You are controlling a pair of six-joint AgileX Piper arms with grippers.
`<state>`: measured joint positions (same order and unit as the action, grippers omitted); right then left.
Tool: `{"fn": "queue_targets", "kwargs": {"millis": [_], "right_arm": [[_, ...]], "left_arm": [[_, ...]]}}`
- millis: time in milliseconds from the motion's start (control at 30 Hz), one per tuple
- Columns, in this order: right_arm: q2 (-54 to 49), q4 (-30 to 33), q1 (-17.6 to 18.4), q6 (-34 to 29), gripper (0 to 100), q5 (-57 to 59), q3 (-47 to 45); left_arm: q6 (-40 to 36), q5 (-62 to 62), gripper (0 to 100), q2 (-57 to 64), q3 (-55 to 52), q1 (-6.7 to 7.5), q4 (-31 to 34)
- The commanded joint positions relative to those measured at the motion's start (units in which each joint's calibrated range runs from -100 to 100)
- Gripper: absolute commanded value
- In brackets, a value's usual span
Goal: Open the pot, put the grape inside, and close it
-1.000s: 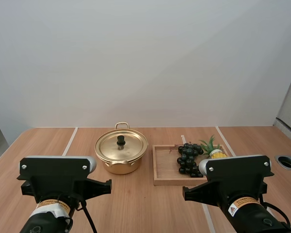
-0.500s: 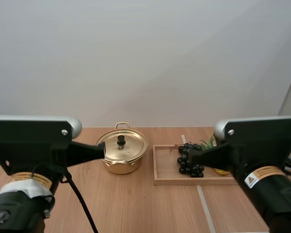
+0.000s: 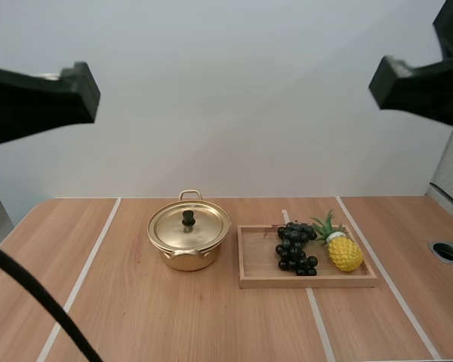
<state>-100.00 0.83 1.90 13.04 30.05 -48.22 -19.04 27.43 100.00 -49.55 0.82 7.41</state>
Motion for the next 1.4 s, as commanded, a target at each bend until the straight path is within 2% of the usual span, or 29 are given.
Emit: {"fn": "queue_targets", "kwargs": {"millis": [0, 133, 600, 900, 967, 1067, 1200, 1367], "right_arm": [[0.0, 0.31, 0.09, 0.0, 0, -1.11, 2.79], [4.12, 1.79, 0.09, 0.38, 0, -4.05, 5.89], [35.04, 2.51, 0.09, 0.38, 0, -7.02, 28.84], [40.65, 2.51, 0.09, 0.38, 0, -10.4, 31.98], [40.53, 2.51, 0.09, 0.38, 0, -11.56, 31.98], [40.43, 4.25, 0.09, 0.38, 0, -12.45, 32.13], [40.43, 6.87, 0.09, 0.38, 0, -12.26, 32.13], [40.43, 6.87, 0.09, 0.38, 2, -10.55, 32.13]], "left_arm": [[-0.2, -0.44, 0, 0.0, 2.36, -0.05, 0.56], [-0.2, -0.48, 0, -3.12, 6.51, -0.05, 0.56], [-0.2, 5.17, 0, -34.97, 29.83, -0.05, 0.56], [-0.2, 3.84, 1, -40.35, 31.83, -0.05, 0.56], [-0.2, 3.48, 10, -40.35, 31.83, -0.05, 0.56], [-0.2, 3.48, 38, -40.35, 31.83, -0.05, 1.3], [-0.2, 3.76, 100, -40.35, 31.83, -0.05, 2.82], [-0.1, 4.45, 100, -39.55, 31.83, -0.05, 4.02]]}}
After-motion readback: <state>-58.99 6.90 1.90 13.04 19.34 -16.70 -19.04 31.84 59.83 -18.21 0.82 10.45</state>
